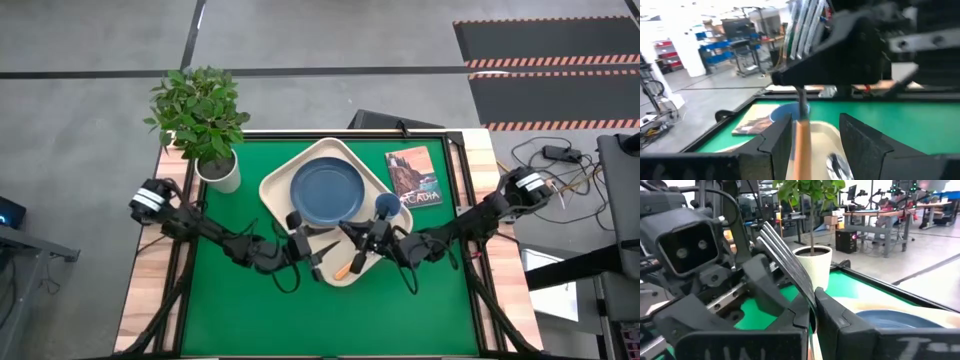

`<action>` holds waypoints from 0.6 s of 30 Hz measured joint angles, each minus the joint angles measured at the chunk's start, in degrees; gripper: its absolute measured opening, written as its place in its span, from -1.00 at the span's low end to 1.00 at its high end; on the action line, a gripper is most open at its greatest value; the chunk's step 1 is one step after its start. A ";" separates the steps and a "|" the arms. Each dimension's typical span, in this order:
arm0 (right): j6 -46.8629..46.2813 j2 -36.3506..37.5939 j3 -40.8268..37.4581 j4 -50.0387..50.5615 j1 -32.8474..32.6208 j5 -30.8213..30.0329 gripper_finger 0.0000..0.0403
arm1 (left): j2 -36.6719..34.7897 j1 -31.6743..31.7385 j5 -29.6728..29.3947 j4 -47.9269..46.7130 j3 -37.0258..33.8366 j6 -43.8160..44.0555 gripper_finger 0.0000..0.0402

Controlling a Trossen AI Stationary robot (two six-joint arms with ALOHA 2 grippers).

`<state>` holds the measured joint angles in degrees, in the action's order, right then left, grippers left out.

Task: Pick and place plate/cup/fork/spoon on tray
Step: Put the fork on the white serving tray to the left side of the blue plate

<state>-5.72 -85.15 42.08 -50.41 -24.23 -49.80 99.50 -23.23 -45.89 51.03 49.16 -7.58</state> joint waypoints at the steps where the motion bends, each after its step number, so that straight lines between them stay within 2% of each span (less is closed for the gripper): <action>1: -0.25 -0.19 0.05 -0.04 0.00 -0.09 -0.96 | 0.75 0.27 -0.21 1.78 0.06 -0.18 -0.28; 5: -0.22 -0.92 0.96 -0.05 0.00 -1.21 -0.96 | 3.05 1.23 -2.91 4.32 0.81 -0.28 -0.28; 18: -1.68 -0.96 1.29 -0.05 0.01 -4.89 -0.96 | 6.28 2.31 -4.53 4.11 3.45 1.28 -0.30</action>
<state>-7.40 -86.11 43.38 -50.46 -24.22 -54.70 105.78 -20.93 -50.41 55.15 52.61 -6.31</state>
